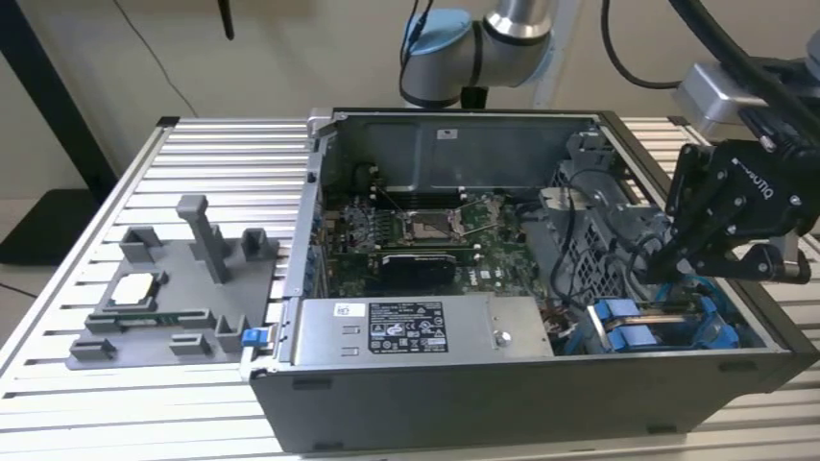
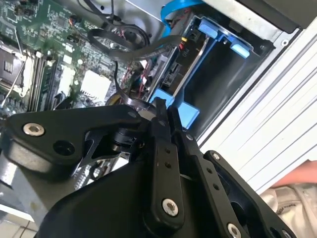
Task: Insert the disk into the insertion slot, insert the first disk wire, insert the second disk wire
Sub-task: 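Insert the second disk wire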
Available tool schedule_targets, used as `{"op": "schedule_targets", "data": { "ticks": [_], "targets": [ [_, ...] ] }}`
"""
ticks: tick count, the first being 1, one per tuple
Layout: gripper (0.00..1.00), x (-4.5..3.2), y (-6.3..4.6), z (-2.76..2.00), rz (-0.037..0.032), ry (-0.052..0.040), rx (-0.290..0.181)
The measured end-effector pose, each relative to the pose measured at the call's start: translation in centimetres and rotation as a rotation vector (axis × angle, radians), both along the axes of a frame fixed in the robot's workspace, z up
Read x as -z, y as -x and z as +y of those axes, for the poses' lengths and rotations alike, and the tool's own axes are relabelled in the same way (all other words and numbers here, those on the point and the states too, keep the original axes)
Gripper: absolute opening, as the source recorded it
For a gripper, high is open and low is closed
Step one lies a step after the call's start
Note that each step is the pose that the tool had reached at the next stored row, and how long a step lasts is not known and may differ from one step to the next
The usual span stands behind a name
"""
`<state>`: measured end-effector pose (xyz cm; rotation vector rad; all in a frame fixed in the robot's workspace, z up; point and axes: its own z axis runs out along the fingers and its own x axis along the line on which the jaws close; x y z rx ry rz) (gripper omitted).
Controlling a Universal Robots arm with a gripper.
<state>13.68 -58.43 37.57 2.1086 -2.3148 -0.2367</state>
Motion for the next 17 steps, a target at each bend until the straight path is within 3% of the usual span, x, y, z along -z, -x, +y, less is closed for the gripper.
{"op": "schedule_targets", "data": {
  "ticks": [7,13,17],
  "targets": [
    [0.00,0.94,0.0,-0.04,-0.0175,0.0002,-0.004],
    [0.00,1.62,0.0,-0.04,-0.0448,0.0001,-0.006],
    [0.00,1.94,0.0,-0.04,-0.0690,0.0003,-0.007]
  ]
}}
